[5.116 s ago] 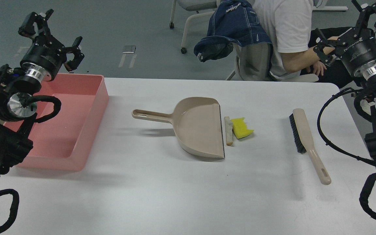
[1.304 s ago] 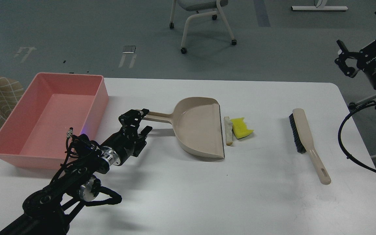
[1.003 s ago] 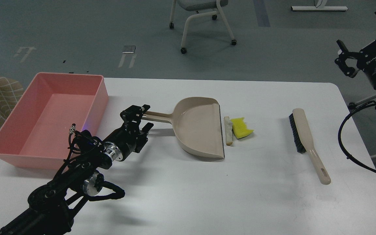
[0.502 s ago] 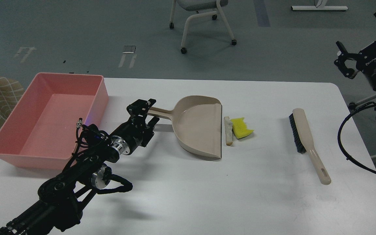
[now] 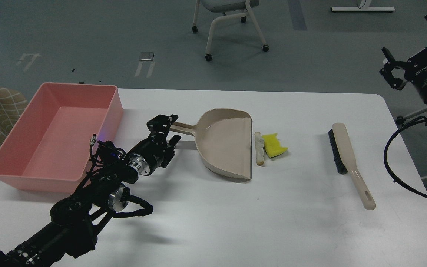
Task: Sweep and dump garbage into bin
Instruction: 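Reach the left gripper to the beige dustpan handle and grasp it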
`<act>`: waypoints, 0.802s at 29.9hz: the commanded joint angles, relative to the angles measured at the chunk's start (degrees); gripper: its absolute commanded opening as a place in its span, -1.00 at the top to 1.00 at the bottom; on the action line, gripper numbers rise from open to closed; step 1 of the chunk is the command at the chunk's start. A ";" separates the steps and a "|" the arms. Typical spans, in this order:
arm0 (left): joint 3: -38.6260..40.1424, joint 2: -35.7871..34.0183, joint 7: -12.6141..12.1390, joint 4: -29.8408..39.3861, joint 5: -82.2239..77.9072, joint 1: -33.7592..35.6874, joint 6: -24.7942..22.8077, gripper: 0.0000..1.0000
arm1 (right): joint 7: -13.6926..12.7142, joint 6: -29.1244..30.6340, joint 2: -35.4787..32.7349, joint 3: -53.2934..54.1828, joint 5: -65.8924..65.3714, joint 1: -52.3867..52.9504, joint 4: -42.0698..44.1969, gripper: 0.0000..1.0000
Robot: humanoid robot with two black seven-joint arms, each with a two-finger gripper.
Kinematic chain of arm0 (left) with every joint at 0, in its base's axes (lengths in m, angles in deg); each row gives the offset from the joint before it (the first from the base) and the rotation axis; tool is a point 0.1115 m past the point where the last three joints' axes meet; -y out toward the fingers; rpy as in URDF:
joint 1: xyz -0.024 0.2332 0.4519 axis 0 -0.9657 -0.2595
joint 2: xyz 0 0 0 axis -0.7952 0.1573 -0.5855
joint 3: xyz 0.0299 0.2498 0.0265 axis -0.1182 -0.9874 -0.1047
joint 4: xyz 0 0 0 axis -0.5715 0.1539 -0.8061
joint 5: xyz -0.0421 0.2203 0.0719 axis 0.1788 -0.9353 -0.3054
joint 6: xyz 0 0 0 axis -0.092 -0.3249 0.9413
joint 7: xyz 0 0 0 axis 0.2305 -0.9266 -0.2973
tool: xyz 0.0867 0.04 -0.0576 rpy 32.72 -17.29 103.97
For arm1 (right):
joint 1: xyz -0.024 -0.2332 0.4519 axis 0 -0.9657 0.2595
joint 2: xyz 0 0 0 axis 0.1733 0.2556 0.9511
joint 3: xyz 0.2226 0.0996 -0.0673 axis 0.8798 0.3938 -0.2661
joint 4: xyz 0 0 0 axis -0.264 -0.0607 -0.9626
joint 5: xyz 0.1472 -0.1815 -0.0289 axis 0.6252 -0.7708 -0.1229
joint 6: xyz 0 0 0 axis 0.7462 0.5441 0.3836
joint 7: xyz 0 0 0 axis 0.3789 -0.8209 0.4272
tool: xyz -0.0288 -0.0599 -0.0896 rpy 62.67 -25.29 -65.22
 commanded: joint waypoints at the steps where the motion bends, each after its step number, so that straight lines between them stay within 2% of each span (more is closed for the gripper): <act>1: -0.01 0.06 0.09 -0.32 0.00 0.48 0.10 -0.42 | -0.02 0.00 -0.08 0.00 0.08 0.01 -0.01 -1.00; 8: -1.23 1.11 0.44 -4.88 0.00 2.41 -0.33 -0.41 | -0.02 0.00 -0.08 0.00 0.08 -0.35 -0.01 -1.00; 14: -1.24 2.08 1.50 -6.12 0.00 2.68 -0.25 -0.36 | -0.02 0.00 0.01 0.00 0.00 -0.43 -0.01 -1.00; 22: -1.32 1.99 1.76 -6.12 0.00 3.64 -0.07 0.19 | -0.02 0.00 0.01 0.00 0.08 -0.43 -0.01 -1.00; 24: -1.41 2.08 2.55 -6.12 0.00 4.08 0.02 0.38 | -0.02 0.00 0.01 0.00 0.08 -0.43 -0.01 -1.00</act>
